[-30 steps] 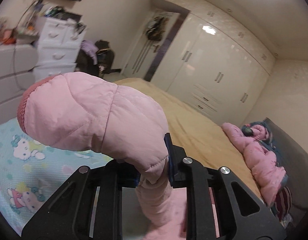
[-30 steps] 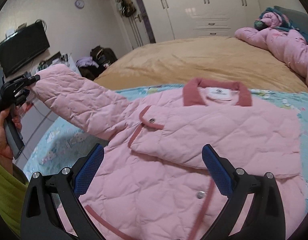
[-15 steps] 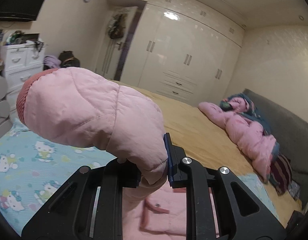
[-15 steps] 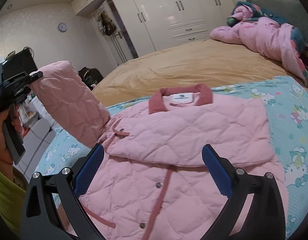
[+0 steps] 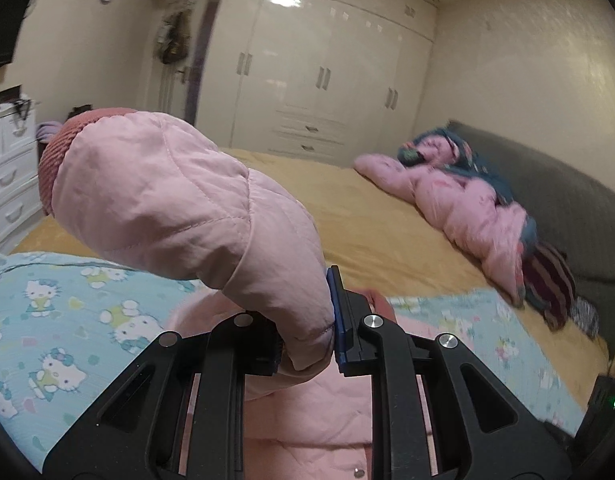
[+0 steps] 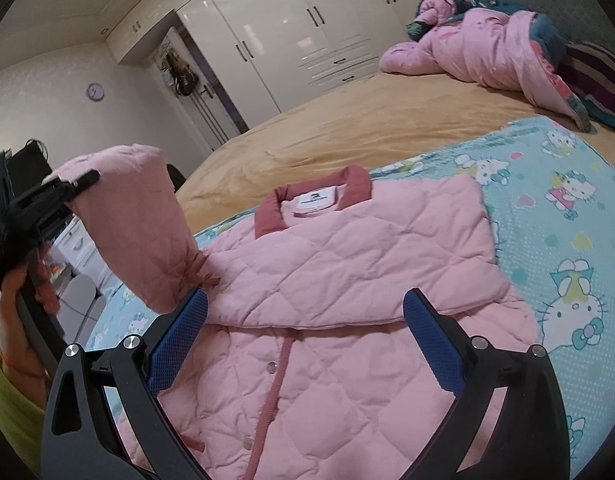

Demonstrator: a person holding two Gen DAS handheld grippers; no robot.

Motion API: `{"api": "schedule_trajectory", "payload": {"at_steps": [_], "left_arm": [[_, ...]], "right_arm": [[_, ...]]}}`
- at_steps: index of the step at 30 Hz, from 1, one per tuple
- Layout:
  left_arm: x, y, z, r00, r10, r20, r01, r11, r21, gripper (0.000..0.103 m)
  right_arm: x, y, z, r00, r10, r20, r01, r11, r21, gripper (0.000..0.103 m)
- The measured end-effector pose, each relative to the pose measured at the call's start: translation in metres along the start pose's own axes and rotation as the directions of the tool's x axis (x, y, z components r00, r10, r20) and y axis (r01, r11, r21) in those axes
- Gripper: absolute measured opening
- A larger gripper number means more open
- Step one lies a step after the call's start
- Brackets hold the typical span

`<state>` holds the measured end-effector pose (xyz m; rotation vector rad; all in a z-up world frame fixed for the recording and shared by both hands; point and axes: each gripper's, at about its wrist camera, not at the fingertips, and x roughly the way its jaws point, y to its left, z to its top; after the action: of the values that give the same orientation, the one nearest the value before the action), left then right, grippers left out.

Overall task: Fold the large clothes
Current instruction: 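Lift the sleeve with the left tool and fold it across the jacket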

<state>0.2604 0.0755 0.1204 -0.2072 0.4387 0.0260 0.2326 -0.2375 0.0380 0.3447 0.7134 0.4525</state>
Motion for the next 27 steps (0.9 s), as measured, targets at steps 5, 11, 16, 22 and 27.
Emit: {"api": "schedule_trajectory", "payload": {"at_steps": [5, 11, 16, 22, 27], "left_arm": [[0.031, -0.035, -0.035, 0.992, -0.039, -0.121, 0.053, 0.992, 0.116, 0.012], [0.067, -0.073, -0.092, 0.971, -0.024, -0.239, 0.085, 0.965, 0.249, 0.012], [0.089, -0.095, -0.133, 0.954, 0.013, -0.299, 0.097, 0.932, 0.35, 0.012], [0.102, -0.114, -0.168, 0.945, 0.045, -0.324, 0.113, 0.884, 0.454, 0.012], [0.103, -0.119, -0.185, 0.945, 0.079, -0.318, 0.106, 0.843, 0.527, 0.016]], "right_arm": [[-0.001, -0.022, 0.0, 1.0, -0.023, 0.006, 0.022, 0.998, 0.06, 0.098], [-0.005, -0.053, -0.002, 0.998, -0.067, 0.005, 0.065, 0.987, 0.15, 0.098], [-0.009, -0.078, -0.005, 0.995, -0.102, 0.003, 0.099, 0.974, 0.204, 0.098], [-0.012, -0.103, -0.008, 0.993, -0.121, -0.002, 0.117, 0.957, 0.266, 0.098], [-0.006, -0.112, -0.008, 0.996, -0.085, -0.016, 0.085, 0.948, 0.305, 0.098]]}}
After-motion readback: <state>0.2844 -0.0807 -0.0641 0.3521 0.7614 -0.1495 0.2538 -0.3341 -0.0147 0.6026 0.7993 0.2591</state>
